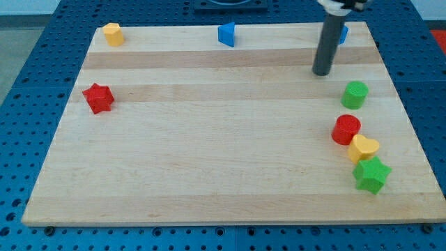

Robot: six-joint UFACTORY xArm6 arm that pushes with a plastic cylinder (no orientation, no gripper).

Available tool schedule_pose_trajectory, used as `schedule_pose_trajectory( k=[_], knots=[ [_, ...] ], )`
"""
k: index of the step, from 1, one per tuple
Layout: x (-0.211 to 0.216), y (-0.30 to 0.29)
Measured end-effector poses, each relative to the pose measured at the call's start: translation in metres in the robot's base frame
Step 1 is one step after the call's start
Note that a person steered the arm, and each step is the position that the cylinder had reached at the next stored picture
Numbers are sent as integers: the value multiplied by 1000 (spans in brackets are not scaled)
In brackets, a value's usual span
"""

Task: Move the green circle close to the red circle

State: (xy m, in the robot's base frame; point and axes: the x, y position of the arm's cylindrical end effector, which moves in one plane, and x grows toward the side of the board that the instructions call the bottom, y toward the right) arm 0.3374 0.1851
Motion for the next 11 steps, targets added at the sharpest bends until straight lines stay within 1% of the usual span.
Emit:
schedule_pose_trajectory(
  k=[1, 2, 3, 6, 7, 10, 11],
  knots=[
    [-1, 34],
    [-1, 43],
    [4, 43],
    [48, 43],
    [57, 43],
    [63, 57],
    [71, 56]
  ],
)
